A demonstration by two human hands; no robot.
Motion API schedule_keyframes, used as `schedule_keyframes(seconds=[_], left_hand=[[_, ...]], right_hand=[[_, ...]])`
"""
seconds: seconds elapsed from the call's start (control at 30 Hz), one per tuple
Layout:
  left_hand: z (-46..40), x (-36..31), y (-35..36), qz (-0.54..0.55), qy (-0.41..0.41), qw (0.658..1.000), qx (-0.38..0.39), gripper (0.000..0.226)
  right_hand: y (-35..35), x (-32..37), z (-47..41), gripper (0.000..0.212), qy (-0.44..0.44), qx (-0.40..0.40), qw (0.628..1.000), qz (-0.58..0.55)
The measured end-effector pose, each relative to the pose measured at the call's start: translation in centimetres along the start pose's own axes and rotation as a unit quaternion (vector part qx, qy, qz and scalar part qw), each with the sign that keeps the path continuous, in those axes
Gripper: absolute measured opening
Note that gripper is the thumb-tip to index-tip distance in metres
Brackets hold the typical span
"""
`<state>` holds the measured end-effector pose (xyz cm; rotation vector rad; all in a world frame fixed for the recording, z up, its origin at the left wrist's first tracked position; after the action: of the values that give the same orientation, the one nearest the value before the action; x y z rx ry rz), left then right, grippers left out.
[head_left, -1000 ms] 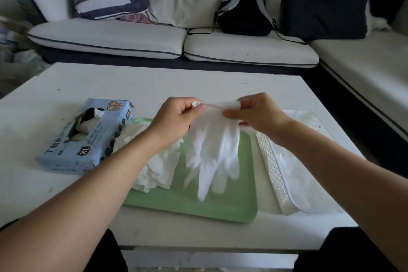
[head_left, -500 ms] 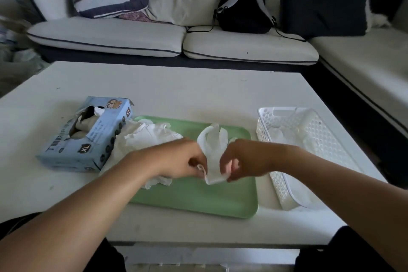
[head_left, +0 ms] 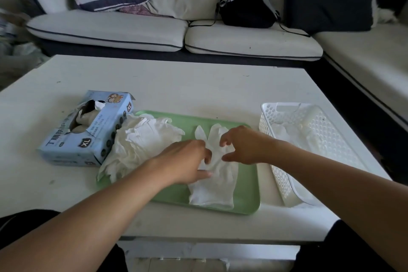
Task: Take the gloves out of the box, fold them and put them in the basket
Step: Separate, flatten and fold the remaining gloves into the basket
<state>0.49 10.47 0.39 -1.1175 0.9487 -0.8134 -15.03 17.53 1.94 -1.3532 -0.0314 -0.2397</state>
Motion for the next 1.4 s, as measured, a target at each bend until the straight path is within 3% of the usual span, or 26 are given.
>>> schedule_keyframes(seconds=[0.1,0.2,0.3,0.4,0.57,0.63,0.77,0.83,0.93,1.03,1.23,1.4], left_hand=[[-0.1,-0.5,0.9,-0.085,-0.011,0.996,0.039,0.076],[-0.1,-0.6,2.0,-0.119,-0.027,0.988,0.09,0.097],[0.0,-0.1,2.1,-0.096,-0.036,0.989,0.103,0.115],[0.0,0.0,2.2,-0.078,-0.035,0.99,0.109,0.127],[-0.1,-0.1,2.6,-0.062,-0.03,0.991,0.113,0.128],[-0.2,-0.2,2.8,-0.065,-0.027,0.991,0.112,0.127],[-0.4,-0.1,2.9,-0.047,-0.014,0.993,0.11,0.121],[-0.4,0.1,3.0,-0.042,-0.01,0.993,0.111,0.123],[-0.6,0.3,3.0,-0.041,-0.012,0.993,0.113,0.126],[-0.6,0.3,3.0,-0.042,-0.014,0.993,0.111,0.125],[-0.3,0.0,3.0,-0.048,-0.012,0.993,0.111,0.121],[-0.3,-0.1,3.0,-0.045,-0.015,0.992,0.113,0.121]], right_hand=[[1.1,-1.2,-0.9,0.063,0.045,0.037,0.996,0.061],[1.6,-2.0,-1.4,0.065,0.077,0.073,0.991,0.079],[1.4,-2.2,-1.6,0.052,0.096,0.07,0.99,0.074],[1.4,-3.3,-2.5,0.031,0.123,0.02,0.992,0.035],[1.9,-4.6,-3.5,0.016,0.148,-0.062,0.987,-0.009],[1.9,-4.7,-3.8,0.009,0.162,-0.056,0.985,-0.005],[1.7,-4.8,-3.8,0.028,0.186,-0.03,0.982,0.022],[1.4,-4.6,-3.7,0.012,0.178,-0.029,0.983,0.036],[1.2,-4.1,-4.0,0.037,0.116,-0.028,0.993,0.004],[1.3,-3.9,-4.1,0.045,0.107,-0.009,0.994,0.01],[1.6,-4.7,-5.1,0.036,0.174,-0.112,0.971,-0.119],[2.1,-4.1,-5.8,0.011,0.189,-0.113,0.971,-0.094]])
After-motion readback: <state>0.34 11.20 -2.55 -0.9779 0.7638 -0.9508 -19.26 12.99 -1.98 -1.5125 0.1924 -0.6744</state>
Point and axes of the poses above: each hand's wrist, its own z-axis away from the middle knuckle, its own y-axis out of the palm, x = y × z, the point moved 3 cm from there along -z, towards the middle knuckle, and after that the axes turned 4 degrees about -x, right-handed, at the moved point
